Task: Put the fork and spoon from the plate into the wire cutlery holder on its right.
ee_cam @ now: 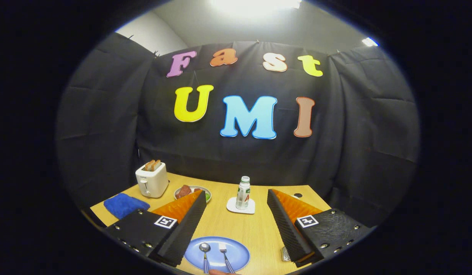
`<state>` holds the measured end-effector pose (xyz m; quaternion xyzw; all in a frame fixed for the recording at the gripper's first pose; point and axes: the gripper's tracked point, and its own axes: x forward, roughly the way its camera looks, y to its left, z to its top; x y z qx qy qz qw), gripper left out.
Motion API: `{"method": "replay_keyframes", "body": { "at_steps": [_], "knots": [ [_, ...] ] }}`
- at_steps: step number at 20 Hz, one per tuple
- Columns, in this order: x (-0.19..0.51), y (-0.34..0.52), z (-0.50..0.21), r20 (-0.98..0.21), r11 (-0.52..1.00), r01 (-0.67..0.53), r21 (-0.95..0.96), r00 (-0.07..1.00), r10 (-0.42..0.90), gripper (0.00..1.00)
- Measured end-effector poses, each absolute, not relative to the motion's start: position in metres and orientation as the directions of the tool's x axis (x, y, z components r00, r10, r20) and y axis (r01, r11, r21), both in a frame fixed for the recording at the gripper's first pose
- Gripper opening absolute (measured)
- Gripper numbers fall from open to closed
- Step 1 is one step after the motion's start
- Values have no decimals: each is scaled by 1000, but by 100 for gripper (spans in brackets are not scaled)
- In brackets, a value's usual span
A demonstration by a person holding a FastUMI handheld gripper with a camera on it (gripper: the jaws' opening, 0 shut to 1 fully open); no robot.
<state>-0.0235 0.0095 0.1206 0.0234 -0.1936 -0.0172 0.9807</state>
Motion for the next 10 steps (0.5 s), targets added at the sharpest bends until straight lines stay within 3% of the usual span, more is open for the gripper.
{"method": "replay_keyframes", "body": {
  "at_steps": [10],
  "knots": [
    [-25,3,112,379,995,57,84,922,-85,98]
  ]
}}
